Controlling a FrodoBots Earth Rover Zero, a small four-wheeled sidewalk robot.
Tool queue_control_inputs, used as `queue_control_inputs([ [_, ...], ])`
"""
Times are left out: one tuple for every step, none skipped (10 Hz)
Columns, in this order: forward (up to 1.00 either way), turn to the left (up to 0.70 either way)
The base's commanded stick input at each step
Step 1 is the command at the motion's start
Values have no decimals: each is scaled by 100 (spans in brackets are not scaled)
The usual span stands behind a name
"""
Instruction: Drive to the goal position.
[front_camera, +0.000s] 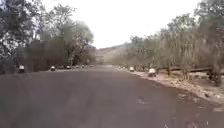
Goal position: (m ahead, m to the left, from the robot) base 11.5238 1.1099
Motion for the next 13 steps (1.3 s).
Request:
queue_control_inputs([
  [100, 0],
  [100, 0],
  [100, 0],
  [100, 0],
  [100, 1],
  [100, 3],
  [100, 3],
  [100, 4],
  [100, 22],
  [100, 31],
  [100, 39],
  [100, 0],
  [100, 0],
])
